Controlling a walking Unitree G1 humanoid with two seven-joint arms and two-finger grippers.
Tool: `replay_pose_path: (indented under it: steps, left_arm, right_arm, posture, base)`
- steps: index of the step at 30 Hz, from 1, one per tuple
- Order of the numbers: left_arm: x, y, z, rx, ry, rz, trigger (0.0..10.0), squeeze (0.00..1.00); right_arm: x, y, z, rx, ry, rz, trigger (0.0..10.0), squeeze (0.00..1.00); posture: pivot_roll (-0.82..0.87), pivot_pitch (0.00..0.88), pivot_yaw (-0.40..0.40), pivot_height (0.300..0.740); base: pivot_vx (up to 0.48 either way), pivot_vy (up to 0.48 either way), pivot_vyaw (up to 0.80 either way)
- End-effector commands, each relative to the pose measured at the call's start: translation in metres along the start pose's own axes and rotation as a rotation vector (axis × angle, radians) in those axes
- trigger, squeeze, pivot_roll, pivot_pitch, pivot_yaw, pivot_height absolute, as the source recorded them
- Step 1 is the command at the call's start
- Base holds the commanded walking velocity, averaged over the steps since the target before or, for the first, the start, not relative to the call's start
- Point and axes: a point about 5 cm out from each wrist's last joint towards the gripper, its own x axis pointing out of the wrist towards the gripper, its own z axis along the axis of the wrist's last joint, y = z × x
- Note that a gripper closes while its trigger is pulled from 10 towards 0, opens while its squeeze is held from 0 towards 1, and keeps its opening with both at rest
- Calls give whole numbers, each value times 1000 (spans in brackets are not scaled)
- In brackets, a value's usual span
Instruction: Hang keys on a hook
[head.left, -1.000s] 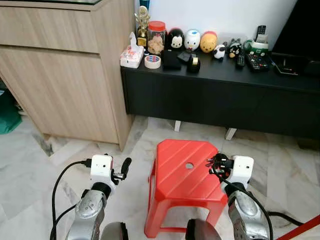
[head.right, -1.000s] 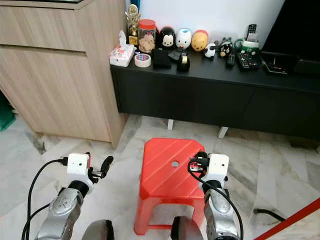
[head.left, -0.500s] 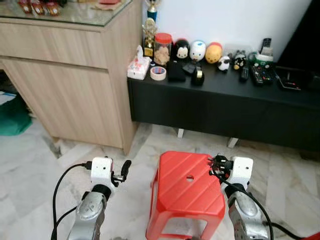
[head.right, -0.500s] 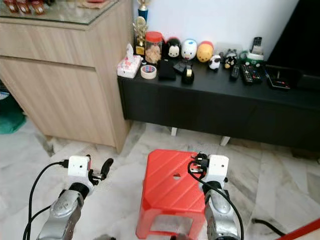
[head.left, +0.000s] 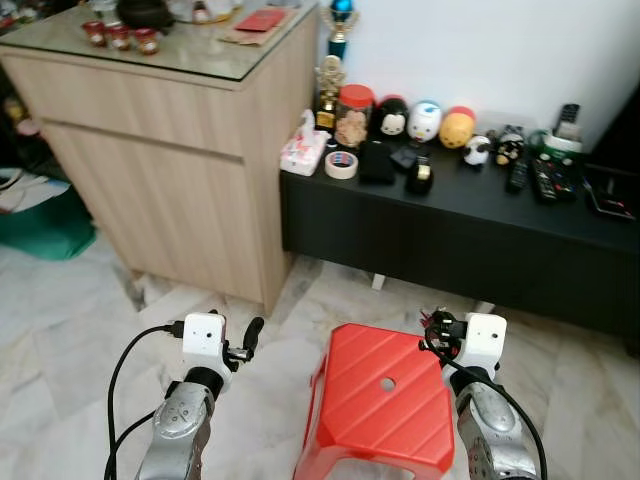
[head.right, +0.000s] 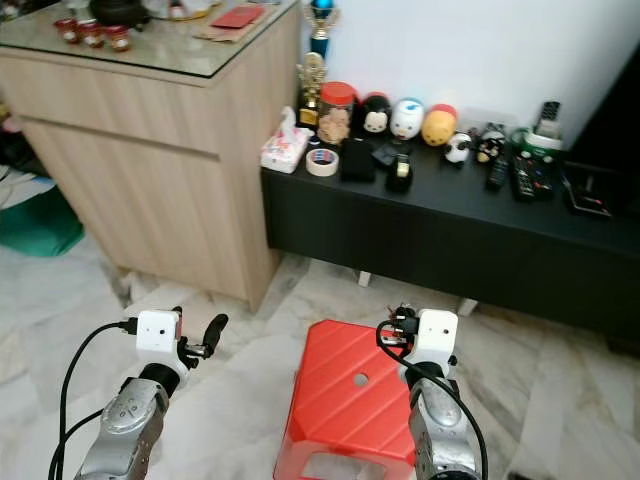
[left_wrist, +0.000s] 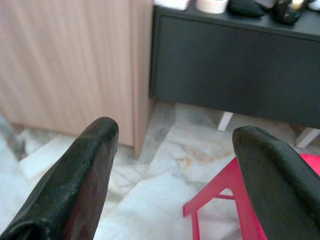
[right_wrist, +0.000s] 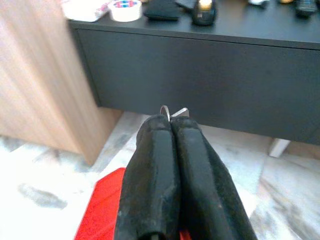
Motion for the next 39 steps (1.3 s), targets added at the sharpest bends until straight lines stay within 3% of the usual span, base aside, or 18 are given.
replay_pose_path:
  steps: [1, 39]
  left_arm:
    - [-2, 1, -3, -9, 2, 3, 10000, 0]
    - [-2, 3, -1, -4, -6, -14, 10000, 0]
  right_arm:
    - [1, -2, 1, 2, -2, -11, 10000, 0]
    - [4, 0, -4, 6, 44, -13, 10000, 0]
  posture:
    - [73, 0, -90, 729]
    - [79, 0, -81, 729]
  base:
    - [-307, 0, 0]
    - [-341, 0, 0]
